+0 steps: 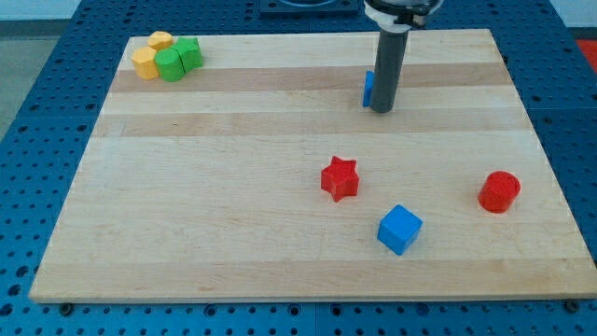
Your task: Push the red circle towards the blue triangle
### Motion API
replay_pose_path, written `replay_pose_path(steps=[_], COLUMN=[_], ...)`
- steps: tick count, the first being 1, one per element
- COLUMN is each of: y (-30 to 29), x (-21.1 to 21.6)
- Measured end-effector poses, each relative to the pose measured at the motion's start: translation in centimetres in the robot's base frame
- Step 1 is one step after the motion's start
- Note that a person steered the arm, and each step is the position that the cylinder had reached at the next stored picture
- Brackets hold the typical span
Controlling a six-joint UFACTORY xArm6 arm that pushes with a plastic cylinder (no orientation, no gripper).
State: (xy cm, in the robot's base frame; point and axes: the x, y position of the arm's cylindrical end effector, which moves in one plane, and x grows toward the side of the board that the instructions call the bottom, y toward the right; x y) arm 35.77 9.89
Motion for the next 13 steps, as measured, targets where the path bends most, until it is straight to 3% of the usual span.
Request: replay_pose_path(steps=[3, 7, 9, 13], y=[7.7, 15.0, 15.1, 8.1], x=[2.9, 11.6, 15.9, 17.7])
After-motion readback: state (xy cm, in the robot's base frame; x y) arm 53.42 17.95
